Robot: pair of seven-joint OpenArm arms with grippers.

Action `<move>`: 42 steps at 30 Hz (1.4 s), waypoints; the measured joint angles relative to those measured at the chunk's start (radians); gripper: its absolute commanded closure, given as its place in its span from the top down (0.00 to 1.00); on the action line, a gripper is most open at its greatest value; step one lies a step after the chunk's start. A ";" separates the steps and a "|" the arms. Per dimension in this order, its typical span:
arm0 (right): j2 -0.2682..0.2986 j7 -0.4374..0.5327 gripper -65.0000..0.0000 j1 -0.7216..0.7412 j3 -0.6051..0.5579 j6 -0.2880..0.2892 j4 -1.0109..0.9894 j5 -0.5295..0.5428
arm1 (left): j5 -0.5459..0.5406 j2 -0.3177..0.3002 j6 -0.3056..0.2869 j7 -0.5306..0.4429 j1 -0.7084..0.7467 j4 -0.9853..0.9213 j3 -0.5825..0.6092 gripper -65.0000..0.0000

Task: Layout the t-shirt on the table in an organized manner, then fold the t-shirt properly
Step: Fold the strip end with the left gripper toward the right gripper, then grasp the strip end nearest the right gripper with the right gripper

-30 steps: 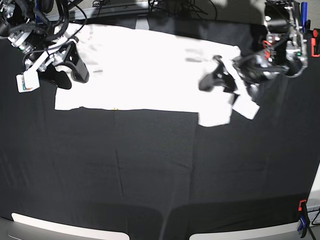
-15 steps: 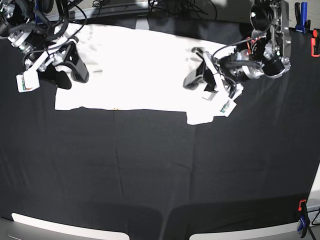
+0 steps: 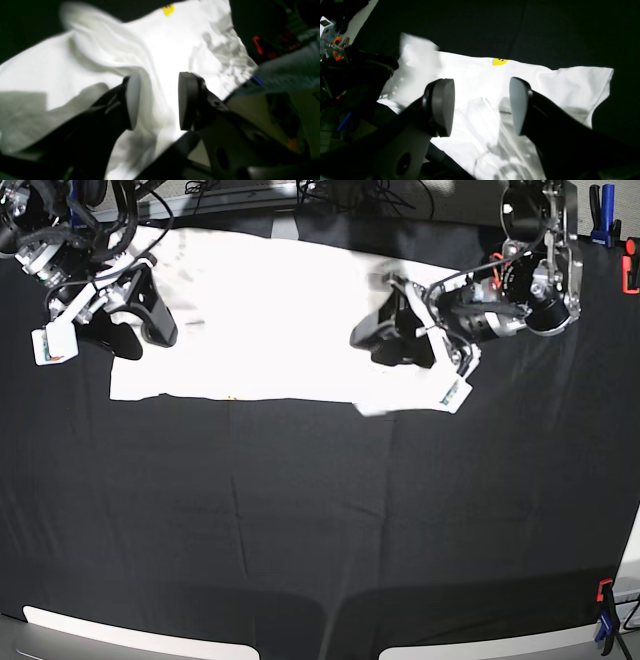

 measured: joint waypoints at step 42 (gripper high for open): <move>0.089 -0.116 0.52 0.257 0.085 -0.004 -0.763 0.023 | -0.014 0.000 0.000 -0.014 0.000 0.000 0.000 0.36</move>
